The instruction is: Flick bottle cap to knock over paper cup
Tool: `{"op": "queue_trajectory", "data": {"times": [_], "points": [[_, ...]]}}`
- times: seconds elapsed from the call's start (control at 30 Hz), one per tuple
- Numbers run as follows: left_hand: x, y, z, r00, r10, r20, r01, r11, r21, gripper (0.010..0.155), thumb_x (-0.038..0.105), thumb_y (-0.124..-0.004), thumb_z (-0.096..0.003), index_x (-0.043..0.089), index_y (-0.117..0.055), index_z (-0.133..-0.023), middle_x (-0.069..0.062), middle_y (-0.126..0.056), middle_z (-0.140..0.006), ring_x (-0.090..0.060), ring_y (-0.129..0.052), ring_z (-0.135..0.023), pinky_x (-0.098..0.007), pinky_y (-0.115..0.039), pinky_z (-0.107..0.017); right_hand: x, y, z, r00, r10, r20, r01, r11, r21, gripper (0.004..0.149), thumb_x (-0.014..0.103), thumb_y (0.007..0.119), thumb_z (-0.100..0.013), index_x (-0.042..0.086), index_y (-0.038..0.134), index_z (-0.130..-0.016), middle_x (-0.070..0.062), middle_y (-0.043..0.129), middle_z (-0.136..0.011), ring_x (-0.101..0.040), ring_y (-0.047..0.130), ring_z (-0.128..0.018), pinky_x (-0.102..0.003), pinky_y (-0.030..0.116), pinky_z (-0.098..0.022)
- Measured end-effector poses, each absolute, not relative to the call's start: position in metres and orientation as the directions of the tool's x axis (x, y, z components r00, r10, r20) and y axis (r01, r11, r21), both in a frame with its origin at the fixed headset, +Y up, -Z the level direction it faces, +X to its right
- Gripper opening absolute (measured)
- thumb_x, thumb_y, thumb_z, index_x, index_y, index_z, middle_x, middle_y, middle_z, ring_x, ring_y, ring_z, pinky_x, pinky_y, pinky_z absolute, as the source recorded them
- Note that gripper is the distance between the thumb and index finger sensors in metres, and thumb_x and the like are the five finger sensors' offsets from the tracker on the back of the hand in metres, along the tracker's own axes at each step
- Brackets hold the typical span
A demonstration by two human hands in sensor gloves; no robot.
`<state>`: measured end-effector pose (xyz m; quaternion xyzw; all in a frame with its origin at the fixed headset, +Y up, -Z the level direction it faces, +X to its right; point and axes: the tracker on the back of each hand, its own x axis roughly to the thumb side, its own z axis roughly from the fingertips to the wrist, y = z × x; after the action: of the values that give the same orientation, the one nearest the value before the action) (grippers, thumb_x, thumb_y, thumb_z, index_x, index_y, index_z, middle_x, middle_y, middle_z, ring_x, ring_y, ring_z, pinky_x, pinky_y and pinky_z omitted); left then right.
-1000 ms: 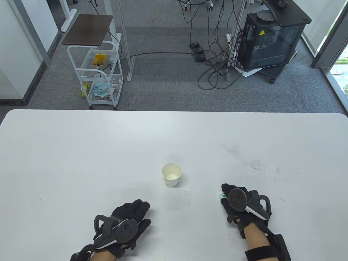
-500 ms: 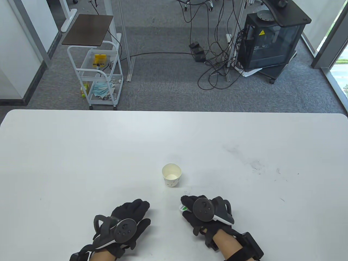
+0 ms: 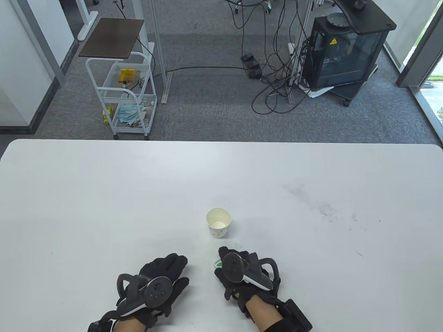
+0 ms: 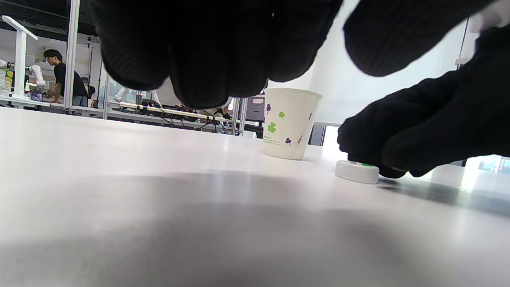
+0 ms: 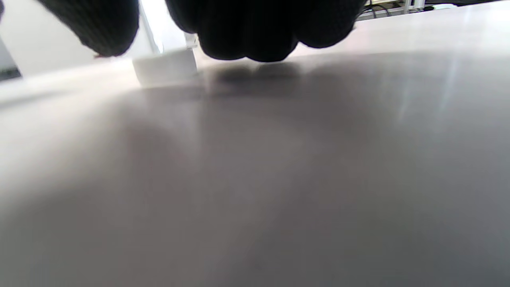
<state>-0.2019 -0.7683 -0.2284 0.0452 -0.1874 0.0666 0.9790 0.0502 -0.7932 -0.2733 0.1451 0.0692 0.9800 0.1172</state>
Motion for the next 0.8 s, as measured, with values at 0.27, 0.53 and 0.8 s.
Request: {"op": "queue_trajectory", "data": {"times": [0.27,0.53,0.8], "points": [[-0.203,-0.77,-0.23,0.922,0.113,0.369,-0.141,0.989,0.05,0.063,0.064,-0.07,-0.0474,0.034,-0.065,-0.103,-0.001,-0.076,-0.107,-0.025,-0.09,-0.086,-0.046,-0.079,-0.064,0.077,-0.805,-0.256,-0.838,0.53,0.134,-0.476,-0.828,0.296,0.035,0.045,0.081,-0.055,0.026,0.07,-0.083,-0.011,0.054,-0.111,-0.036,0.05,-0.102,-0.052,0.048,-0.075],[-0.201,-0.771,-0.23,0.919,0.112,0.379,-0.134,0.99,0.033,0.063,0.064,-0.069,-0.0477,0.034,-0.065,-0.103,-0.001,-0.076,-0.107,-0.025,-0.09,-0.087,-0.046,-0.079,-0.064,0.055,-0.812,-0.256,-0.855,0.487,0.179,-0.377,-0.821,0.43,0.032,0.046,0.077,-0.06,0.026,0.07,-0.084,-0.012,0.022,-0.116,-0.038,0.015,-0.108,-0.054,0.025,-0.079],[-0.204,-0.769,-0.23,0.92,0.134,0.369,-0.158,0.987,0.035,0.063,0.064,-0.069,-0.0476,0.034,-0.065,-0.103,-0.002,-0.076,-0.106,-0.025,-0.09,-0.086,-0.046,-0.079,-0.064,0.068,-0.803,-0.246,-0.831,0.534,0.155,-0.469,-0.823,0.32,0.069,0.049,0.073,-0.057,0.018,0.042,-0.111,-0.016,0.035,-0.116,-0.045,0.032,-0.106,-0.057,0.038,-0.077]]}}
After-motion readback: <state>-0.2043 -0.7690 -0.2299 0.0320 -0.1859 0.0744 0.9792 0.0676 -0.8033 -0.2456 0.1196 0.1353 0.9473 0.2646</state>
